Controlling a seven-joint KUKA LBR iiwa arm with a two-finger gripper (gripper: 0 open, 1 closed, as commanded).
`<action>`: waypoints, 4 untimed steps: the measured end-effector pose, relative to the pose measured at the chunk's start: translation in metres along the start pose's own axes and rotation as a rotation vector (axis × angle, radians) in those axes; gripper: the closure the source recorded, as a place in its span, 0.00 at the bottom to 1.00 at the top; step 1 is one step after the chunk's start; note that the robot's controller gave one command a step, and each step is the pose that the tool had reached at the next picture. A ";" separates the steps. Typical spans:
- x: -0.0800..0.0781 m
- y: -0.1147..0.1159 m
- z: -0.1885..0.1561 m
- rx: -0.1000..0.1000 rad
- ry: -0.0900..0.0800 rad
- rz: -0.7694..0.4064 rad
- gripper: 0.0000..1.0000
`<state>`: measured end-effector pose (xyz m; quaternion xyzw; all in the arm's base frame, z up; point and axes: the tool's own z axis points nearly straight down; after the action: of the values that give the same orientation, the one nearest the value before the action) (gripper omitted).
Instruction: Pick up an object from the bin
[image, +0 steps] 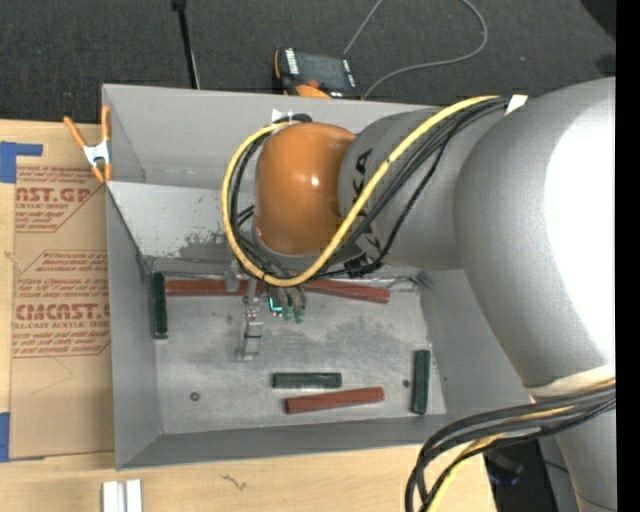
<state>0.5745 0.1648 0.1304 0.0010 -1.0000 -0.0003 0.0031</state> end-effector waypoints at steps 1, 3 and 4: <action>-0.017 -0.062 0.036 0.001 -0.005 0.203 0.00; -0.002 -0.060 -0.020 0.000 -0.013 0.292 0.00; 0.092 -0.071 0.058 0.002 0.002 0.188 0.00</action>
Offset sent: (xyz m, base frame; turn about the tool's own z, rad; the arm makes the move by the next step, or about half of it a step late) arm 0.0171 -0.0609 -0.0349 0.2013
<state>0.4826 0.0935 0.0730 -0.0928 -0.9957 0.0011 0.0040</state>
